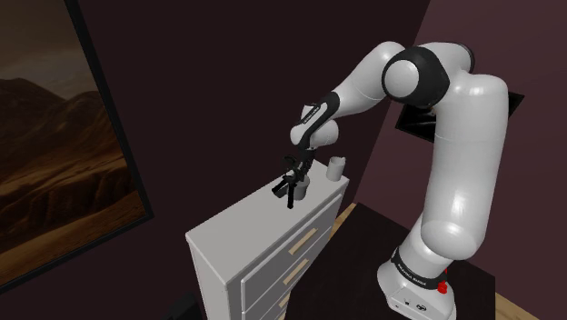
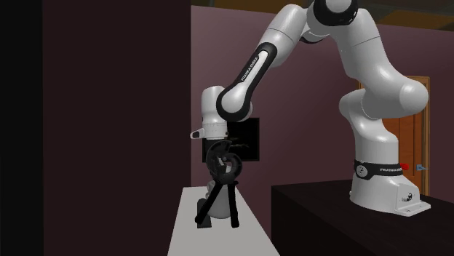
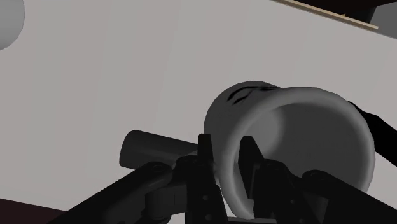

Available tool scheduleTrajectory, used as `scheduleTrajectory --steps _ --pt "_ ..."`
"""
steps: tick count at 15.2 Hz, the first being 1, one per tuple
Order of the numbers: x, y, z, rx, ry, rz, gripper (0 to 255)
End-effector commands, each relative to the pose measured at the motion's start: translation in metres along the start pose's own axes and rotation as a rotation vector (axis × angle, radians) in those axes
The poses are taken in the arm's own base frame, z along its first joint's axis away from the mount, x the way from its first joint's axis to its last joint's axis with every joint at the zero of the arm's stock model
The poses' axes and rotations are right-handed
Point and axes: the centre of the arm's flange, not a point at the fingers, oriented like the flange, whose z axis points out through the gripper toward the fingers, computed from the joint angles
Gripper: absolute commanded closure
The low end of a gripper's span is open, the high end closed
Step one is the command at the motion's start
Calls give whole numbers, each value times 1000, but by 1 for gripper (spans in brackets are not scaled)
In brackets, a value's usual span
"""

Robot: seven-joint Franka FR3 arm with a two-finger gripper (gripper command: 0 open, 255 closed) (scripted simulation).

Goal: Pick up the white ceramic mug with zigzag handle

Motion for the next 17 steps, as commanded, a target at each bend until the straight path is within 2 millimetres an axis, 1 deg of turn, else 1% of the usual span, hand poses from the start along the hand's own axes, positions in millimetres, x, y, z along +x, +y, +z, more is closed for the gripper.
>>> scheduleTrajectory --steps 1,15,17 --pt "0 -1 -5 1 -1 -1 255" --pt "-3 -4 -79 1 -1 -1 255" --pt "-3 -4 -79 1 -1 -1 255"
